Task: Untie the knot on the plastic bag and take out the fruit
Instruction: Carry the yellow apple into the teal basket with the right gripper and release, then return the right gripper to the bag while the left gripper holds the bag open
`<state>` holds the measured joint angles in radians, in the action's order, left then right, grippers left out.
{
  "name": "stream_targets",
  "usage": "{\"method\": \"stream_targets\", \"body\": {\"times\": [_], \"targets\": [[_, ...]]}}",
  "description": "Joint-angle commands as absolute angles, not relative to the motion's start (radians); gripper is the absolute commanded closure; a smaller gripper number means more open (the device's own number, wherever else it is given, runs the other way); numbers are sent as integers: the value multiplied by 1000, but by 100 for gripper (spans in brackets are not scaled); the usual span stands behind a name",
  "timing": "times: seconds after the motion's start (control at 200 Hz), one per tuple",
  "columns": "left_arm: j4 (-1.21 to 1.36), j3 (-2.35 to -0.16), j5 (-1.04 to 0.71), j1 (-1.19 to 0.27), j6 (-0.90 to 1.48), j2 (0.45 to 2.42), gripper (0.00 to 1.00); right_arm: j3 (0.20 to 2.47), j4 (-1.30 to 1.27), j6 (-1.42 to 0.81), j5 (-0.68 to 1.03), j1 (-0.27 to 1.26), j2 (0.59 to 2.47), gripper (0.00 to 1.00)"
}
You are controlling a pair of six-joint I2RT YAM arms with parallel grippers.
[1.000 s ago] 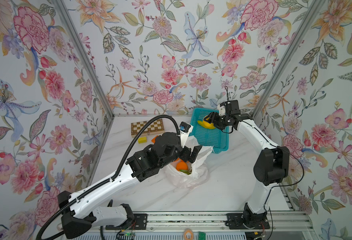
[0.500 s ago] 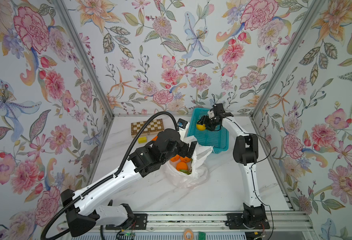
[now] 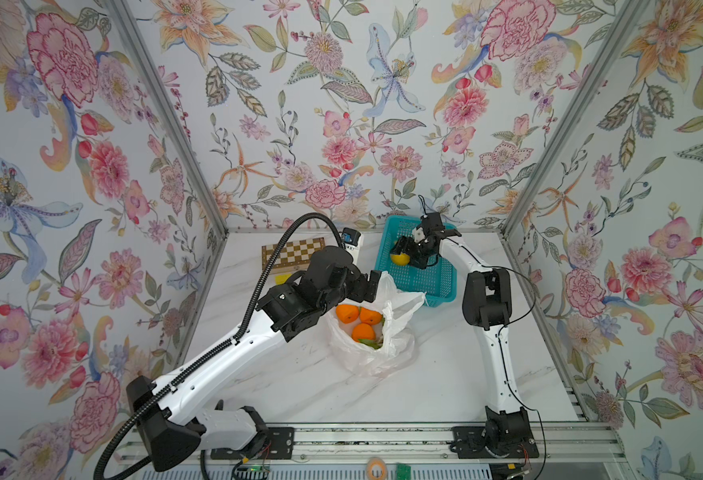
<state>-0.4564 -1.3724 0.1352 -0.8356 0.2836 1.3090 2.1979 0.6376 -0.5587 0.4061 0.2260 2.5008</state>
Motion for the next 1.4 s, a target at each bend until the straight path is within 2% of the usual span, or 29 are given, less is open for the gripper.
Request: {"method": "stream_targets", "body": {"times": [0.0, 0.175, 0.31, 0.495, 0.736, 0.951, 1.126, 1.396], "targets": [[-440, -1330, 135, -825, 379, 1268, 11, 2116, 651, -523, 326, 229, 2327, 3], [-490, -1273, 142, -825, 471, 1247, 22, 1952, 619, -525, 284, 233, 2130, 2], [-507, -1236, 80, -826, 521, 1260, 33, 1876, 644, -506, 299, 248, 1982, 2], [-528, -1214, 62, -829, 549, 1302, 43, 1778, 655, -518, 319, 313, 1772, 2], [-501, -1154, 1, -844, 569, 1376, 47, 1591, 643, -540, 283, 472, 1535, 2], [-445, -1027, -6, -859, 605, 1345, 52, 1373, 579, -621, 152, 660, 1325, 2], [-381, -914, -91, -866, 617, 1319, 52, 1175, 542, -735, 89, 757, 1213, 2], [-344, -821, -88, -891, 671, 1303, 50, 924, 520, -885, -15, 901, 1109, 5]]}}
